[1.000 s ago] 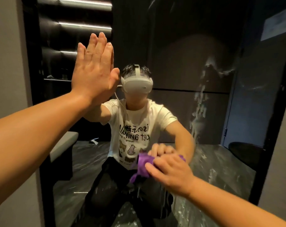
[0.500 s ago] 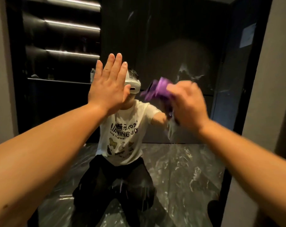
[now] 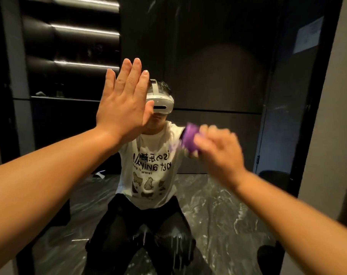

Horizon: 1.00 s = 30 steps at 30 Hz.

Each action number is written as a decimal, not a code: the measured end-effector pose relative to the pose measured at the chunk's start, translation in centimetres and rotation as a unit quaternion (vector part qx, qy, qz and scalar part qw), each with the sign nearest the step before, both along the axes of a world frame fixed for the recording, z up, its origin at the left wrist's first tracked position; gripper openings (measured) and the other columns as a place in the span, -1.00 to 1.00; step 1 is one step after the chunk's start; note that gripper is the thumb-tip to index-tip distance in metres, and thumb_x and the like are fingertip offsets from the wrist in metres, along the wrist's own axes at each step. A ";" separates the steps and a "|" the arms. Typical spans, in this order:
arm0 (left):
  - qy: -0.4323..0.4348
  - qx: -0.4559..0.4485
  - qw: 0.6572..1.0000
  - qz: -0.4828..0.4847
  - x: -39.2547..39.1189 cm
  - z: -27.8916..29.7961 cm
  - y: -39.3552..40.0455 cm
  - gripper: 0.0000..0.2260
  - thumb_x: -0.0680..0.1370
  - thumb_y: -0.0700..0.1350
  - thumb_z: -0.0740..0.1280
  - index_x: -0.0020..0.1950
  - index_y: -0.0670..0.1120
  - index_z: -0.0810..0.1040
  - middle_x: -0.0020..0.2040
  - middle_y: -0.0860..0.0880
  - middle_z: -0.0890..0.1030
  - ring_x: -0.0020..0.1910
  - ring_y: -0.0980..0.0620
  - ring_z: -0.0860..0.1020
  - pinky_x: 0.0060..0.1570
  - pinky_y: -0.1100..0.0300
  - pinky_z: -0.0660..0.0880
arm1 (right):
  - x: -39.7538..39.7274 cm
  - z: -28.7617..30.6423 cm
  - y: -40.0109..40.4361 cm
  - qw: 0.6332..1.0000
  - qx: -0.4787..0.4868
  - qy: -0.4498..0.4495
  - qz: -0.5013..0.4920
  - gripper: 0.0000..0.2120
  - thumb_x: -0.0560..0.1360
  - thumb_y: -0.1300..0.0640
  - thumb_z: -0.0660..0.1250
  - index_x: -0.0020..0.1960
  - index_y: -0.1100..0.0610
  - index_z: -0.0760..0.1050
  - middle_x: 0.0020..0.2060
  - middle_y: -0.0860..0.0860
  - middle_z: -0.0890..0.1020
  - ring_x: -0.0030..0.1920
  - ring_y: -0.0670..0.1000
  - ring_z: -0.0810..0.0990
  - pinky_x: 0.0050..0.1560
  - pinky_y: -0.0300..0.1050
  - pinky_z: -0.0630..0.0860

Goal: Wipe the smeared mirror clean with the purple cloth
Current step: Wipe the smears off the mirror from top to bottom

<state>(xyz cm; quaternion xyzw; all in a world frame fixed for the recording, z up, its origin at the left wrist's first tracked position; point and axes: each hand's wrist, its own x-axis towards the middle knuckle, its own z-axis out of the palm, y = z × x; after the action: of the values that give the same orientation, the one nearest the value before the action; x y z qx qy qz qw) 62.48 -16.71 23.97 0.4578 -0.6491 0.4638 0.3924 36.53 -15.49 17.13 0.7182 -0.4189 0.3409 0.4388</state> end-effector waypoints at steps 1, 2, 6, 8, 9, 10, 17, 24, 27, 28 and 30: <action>0.003 0.001 1.000 -0.004 -0.1 0.1 0.1 -0.39 0.64 0.11 0.02 0.60 -0.19 0.06 0.62 -0.19 -0.05 0.60 -0.14 -0.13 0.54 -0.15 -0.17 | -0.2 -4.5 0.6 0.997 0.060 0.017 0.039 -0.82 0.63 -0.02 0.17 -0.11 0.01 0.42 -0.24 -0.10 0.46 -0.19 -0.02 0.45 -0.24 0.00 0.38; 0.007 0.004 1.000 -0.009 -0.2 0.2 0.2 -0.40 0.64 0.09 0.05 0.60 -0.19 0.06 0.62 -0.19 -0.05 0.60 -0.14 -0.13 0.54 -0.15 -0.17 | -0.7 -8.7 1.2 0.991 0.097 0.048 0.073 -0.89 0.64 0.04 0.21 -0.04 0.01 0.47 -0.18 -0.06 0.49 -0.16 0.01 0.47 -0.20 0.04 0.43; 0.023 0.018 0.999 -0.018 -1.5 0.2 1.1 -0.40 0.64 0.06 0.12 0.60 -0.20 0.09 0.62 -0.20 -0.05 0.60 -0.16 -0.14 0.53 -0.16 -0.21 | -3.2 -18.0 1.4 0.982 0.105 0.127 0.091 -0.70 0.53 0.17 0.32 0.25 0.02 0.45 0.03 0.04 0.47 -0.19 0.07 0.54 -0.24 -0.04 0.49; -0.003 0.018 0.999 -0.031 -3.0 0.3 1.7 -0.40 0.64 0.06 0.12 0.59 -0.20 0.11 0.62 -0.21 -0.04 0.60 -0.17 -0.12 0.53 -0.17 -0.18 | -2.7 -17.0 2.5 0.979 0.111 0.137 0.102 -0.71 0.53 0.17 0.34 0.23 0.01 0.46 -0.01 0.03 0.51 -0.19 0.05 0.53 -0.24 -0.04 0.49; -0.015 0.020 0.999 -0.033 -3.6 0.4 1.8 -0.41 0.64 0.07 0.11 0.60 -0.20 0.11 0.62 -0.21 -0.03 0.60 -0.17 -0.11 0.54 -0.17 -0.17 | -2.2 -15.6 3.2 0.978 0.134 0.132 0.088 -0.78 0.55 0.17 0.34 0.17 -0.01 0.48 -0.05 0.00 0.53 -0.17 0.02 0.49 -0.22 -0.04 0.47; -0.021 0.024 0.999 -0.028 -4.1 0.6 1.8 -0.41 0.64 0.07 0.09 0.60 -0.19 0.10 0.62 -0.21 -0.03 0.60 -0.16 -0.11 0.54 -0.17 -0.16 | -1.9 -13.4 4.2 0.980 0.123 0.124 0.093 -0.88 0.58 0.16 0.34 0.07 -0.04 0.51 -0.11 -0.06 0.52 -0.16 -0.04 0.45 -0.18 -0.04 0.44; -0.039 0.003 0.999 0.017 -4.1 0.1 0.2 -0.38 0.63 0.14 -0.10 0.60 -0.19 0.03 0.62 -0.21 -0.07 0.60 -0.15 -0.14 0.54 -0.16 -0.15 | -7.9 11.1 3.5 0.982 -0.174 -0.078 -0.010 -0.76 0.61 0.12 0.20 0.27 0.08 0.40 0.05 0.23 0.54 -0.02 0.26 0.51 -0.02 0.12 0.48; -0.041 -0.025 0.999 -0.010 -4.2 0.1 -0.3 -0.38 0.64 0.11 -0.04 0.59 -0.24 0.07 0.61 -0.23 -0.03 0.60 -0.17 -0.10 0.54 -0.16 -0.17 | -10.6 15.2 0.0 0.961 -0.202 -0.179 -0.067 -0.69 0.60 0.07 0.14 0.29 0.06 0.47 0.13 0.25 0.51 0.10 0.28 0.49 0.11 0.23 0.47; -0.039 -0.033 0.999 -0.019 -4.1 0.0 -0.5 -0.38 0.63 0.12 -0.05 0.59 -0.24 0.08 0.61 -0.23 -0.02 0.60 -0.17 -0.10 0.54 -0.17 -0.16 | -8.5 4.6 0.6 0.986 -0.115 -0.123 -0.003 -0.94 0.60 0.07 0.23 0.01 -0.02 0.48 -0.15 0.14 0.55 -0.15 0.18 0.50 -0.12 0.16 0.49; -0.035 -0.037 0.998 -0.021 -4.2 0.0 -0.6 -0.38 0.63 0.12 -0.04 0.58 -0.24 0.09 0.61 -0.23 -0.02 0.60 -0.18 -0.10 0.54 -0.17 -0.16 | -7.8 0.1 0.9 0.995 -0.048 -0.091 -0.007 -0.91 0.61 0.07 0.24 -0.07 -0.02 0.46 -0.22 0.01 0.53 -0.20 0.07 0.48 -0.16 0.06 0.47; -0.032 -0.039 0.998 -0.024 -4.3 0.0 -0.5 -0.38 0.63 0.11 -0.03 0.58 -0.25 0.10 0.61 -0.23 0.00 0.60 -0.18 -0.09 0.54 -0.18 -0.15 | -6.9 -9.2 2.1 0.999 0.026 -0.045 0.001 -0.86 0.61 -0.01 0.24 -0.13 -0.08 0.39 -0.29 -0.16 0.43 -0.24 -0.12 0.38 -0.17 -0.12 0.39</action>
<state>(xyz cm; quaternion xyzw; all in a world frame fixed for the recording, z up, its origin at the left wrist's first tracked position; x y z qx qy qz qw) 58.19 -17.24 23.97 0.4113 -0.6534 0.4937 0.4002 29.65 -13.42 7.96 0.7135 -0.4461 0.3623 0.4008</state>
